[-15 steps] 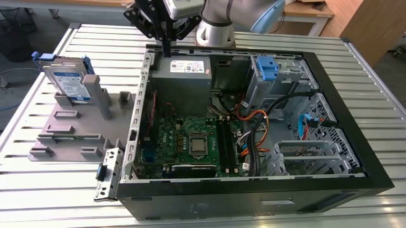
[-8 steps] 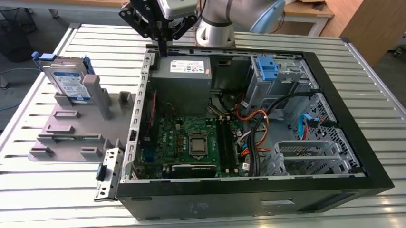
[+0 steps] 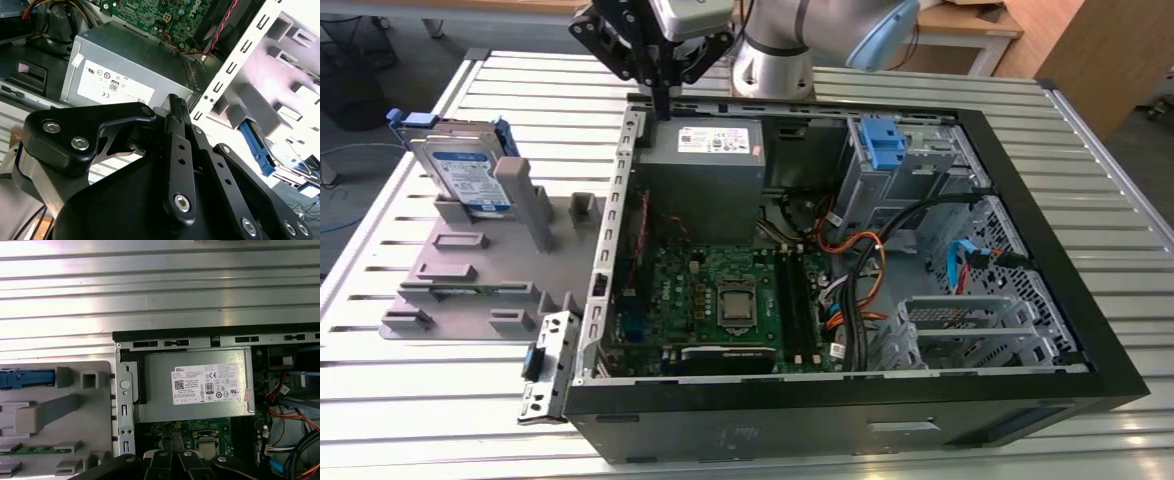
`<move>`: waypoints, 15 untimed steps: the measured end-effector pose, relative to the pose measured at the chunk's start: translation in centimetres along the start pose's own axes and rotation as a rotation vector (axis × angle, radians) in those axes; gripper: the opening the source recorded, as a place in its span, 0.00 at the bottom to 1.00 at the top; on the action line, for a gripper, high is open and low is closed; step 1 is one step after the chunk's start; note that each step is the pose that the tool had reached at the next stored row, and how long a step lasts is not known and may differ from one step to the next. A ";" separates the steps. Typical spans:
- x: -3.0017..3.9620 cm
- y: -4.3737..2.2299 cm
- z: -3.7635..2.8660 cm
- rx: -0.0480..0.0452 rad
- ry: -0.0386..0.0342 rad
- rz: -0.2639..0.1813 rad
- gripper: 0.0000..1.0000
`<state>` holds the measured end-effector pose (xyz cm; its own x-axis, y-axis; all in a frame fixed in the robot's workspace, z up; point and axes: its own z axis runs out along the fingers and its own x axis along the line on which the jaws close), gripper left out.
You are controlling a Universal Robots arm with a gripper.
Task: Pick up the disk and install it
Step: 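Reach for the disk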
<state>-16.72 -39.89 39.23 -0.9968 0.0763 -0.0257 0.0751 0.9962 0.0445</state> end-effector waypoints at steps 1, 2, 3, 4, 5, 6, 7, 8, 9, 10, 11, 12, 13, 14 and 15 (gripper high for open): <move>0.04 0.00 0.00 0.0000 0.0000 0.000 0.11; 0.09 -0.01 0.00 0.0001 0.0001 0.000 0.11; 0.15 -0.01 -0.01 0.0001 0.0000 0.000 0.11; 0.21 -0.02 -0.01 0.0000 0.0000 0.000 0.11; 0.27 -0.02 -0.01 0.0000 -0.0001 0.000 0.11; 0.35 -0.03 -0.01 0.0001 -0.0001 0.000 0.11; 0.43 -0.03 -0.01 0.0000 -0.0003 0.000 0.11; 0.52 -0.04 -0.01 0.0000 -0.0003 0.000 0.11; 0.62 -0.05 -0.01 0.0000 -0.0005 0.000 0.11; 0.72 -0.05 -0.02 0.0000 -0.0006 0.000 0.11; 0.83 -0.06 -0.02 0.0000 -0.0008 0.000 0.11; 0.94 -0.07 -0.02 0.0000 -0.0010 0.000 0.11; 1.05 -0.08 -0.02 -0.0001 -0.0011 0.000 0.11; 1.17 -0.09 -0.02 -0.0001 -0.0013 0.000 0.11; 1.28 -0.10 -0.02 -0.0001 -0.0014 0.000 0.11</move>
<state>-18.00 -39.89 39.22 -0.9967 0.0762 -0.0271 0.0749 0.9962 0.0446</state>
